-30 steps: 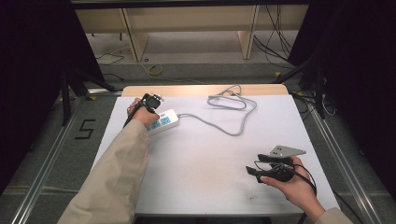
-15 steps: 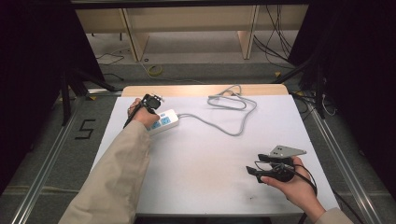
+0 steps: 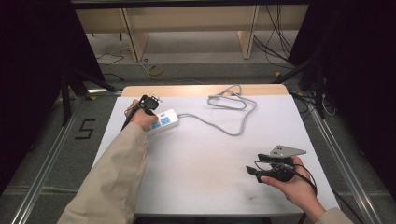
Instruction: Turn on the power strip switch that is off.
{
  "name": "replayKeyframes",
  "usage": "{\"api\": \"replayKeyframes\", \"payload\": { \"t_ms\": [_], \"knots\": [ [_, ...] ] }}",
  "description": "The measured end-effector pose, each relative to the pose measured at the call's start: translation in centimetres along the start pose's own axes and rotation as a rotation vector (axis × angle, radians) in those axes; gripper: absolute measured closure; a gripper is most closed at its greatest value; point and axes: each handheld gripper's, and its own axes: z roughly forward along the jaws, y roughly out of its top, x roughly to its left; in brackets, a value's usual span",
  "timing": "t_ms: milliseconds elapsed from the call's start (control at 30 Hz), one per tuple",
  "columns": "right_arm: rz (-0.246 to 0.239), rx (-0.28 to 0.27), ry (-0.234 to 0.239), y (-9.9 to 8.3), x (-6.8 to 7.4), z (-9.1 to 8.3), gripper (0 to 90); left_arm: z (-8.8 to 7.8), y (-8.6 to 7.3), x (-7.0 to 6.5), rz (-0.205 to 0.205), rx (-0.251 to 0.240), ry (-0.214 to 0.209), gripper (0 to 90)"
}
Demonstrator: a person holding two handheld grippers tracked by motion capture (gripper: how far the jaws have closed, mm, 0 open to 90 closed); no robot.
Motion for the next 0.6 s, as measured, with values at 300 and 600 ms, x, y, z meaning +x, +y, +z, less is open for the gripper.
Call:
{"api": "replayKeyframes", "payload": {
  "t_ms": [300,600],
  "knots": [
    [0.001,0.002,-0.001,0.0,0.0,0.0,30.9,-0.7,-0.2,0.2,-0.017,-0.035,-0.007,81.1],
    [0.002,0.002,0.0,0.0,0.0,0.1,30.8,-2.2,-0.3,0.8,-0.046,-0.077,-0.003,67.6]
  ]
}}
